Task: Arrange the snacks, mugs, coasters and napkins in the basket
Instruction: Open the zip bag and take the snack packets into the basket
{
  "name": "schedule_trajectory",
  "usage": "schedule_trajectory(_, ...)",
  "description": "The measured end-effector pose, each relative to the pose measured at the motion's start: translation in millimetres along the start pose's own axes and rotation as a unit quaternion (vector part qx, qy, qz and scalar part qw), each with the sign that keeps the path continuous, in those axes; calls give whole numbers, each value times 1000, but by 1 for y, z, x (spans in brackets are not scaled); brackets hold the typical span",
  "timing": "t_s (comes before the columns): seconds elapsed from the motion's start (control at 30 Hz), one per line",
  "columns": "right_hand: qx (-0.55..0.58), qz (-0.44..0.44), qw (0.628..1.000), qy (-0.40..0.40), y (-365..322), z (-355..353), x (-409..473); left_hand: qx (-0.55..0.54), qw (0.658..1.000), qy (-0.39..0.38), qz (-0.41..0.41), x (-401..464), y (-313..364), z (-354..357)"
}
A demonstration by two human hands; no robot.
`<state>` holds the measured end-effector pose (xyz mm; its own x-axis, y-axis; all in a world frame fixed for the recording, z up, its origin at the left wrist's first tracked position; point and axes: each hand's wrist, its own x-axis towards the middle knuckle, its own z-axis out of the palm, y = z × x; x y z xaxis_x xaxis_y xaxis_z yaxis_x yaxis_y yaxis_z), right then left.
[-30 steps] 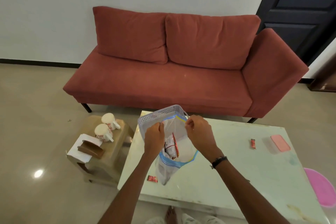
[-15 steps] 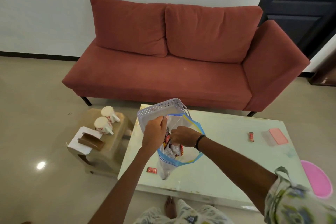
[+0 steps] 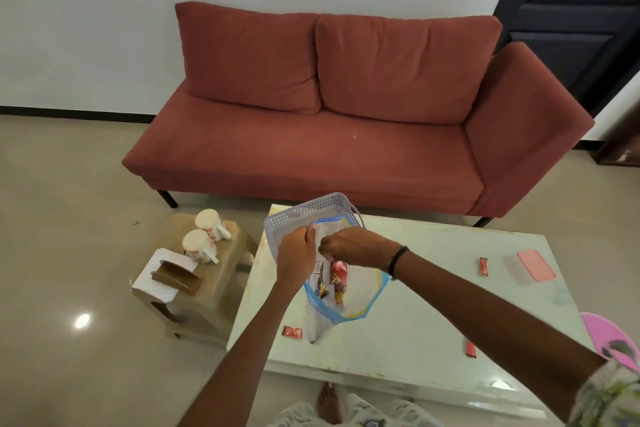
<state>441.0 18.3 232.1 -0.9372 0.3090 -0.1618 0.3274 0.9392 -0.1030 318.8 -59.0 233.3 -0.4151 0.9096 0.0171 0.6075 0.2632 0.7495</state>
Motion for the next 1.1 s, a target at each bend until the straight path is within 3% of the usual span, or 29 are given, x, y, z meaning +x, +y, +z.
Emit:
schedule_trajectory(0.13, 18, 35, 995, 87, 8, -42, -13, -54, 996, 16, -68, 9, 0, 4)
schedule_trajectory(0.33, 93, 179, 971, 129, 32, -82, -15, -90, 985, 56, -133, 36, 5, 9)
schedule_trajectory(0.57, 233, 341, 879, 240, 71, -105, -5, -93, 980, 94, -148, 86, 16, 6)
schedule_trajectory(0.83, 299, 427, 784, 337, 129, -120, 15, -95, 970, 150, -168, 139, 1, 19)
schedule_trajectory(1.0, 302, 474, 723, 402, 177, -82, 29, -115, 961, 186, -171, 169, -16, 37)
schedule_trajectory(1.1, 301, 502, 716, 381, 204, -29, 49, -120, 956, 203, -174, 188, -42, 53)
